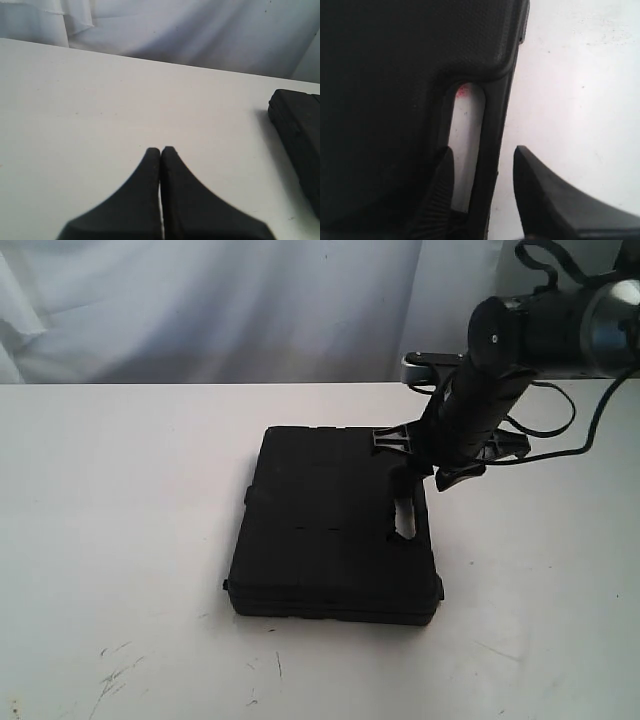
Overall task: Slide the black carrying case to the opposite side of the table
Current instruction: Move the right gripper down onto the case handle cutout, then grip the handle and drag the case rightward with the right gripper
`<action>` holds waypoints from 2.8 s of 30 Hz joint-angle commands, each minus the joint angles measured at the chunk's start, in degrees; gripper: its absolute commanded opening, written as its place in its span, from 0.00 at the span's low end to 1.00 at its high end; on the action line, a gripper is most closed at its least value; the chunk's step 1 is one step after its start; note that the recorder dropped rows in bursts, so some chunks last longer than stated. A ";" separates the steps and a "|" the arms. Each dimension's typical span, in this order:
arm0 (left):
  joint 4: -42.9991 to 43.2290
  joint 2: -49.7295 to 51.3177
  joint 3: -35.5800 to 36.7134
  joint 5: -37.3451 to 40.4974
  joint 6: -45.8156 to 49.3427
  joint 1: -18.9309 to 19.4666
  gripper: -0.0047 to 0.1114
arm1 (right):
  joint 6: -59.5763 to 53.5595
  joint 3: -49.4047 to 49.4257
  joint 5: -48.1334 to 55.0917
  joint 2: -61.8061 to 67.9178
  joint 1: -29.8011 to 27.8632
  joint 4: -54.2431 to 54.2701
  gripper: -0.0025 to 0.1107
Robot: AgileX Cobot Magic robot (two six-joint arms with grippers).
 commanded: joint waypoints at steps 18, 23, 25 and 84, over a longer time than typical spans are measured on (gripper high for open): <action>-0.45 -0.23 0.29 -0.59 0.02 -0.21 0.04 | 0.12 -0.84 -2.51 6.14 0.08 -1.89 0.30; -0.45 -0.23 0.29 -0.59 0.02 -0.21 0.04 | 0.12 -0.84 -1.38 6.24 0.08 -1.89 0.20; -0.45 -0.23 0.29 -0.59 0.02 -0.21 0.04 | 0.12 -0.84 -0.37 6.24 0.08 -1.97 0.11; -0.45 -0.23 0.29 -0.59 0.02 -0.21 0.04 | -7.84 1.82 7.20 2.60 -19.54 -14.02 0.02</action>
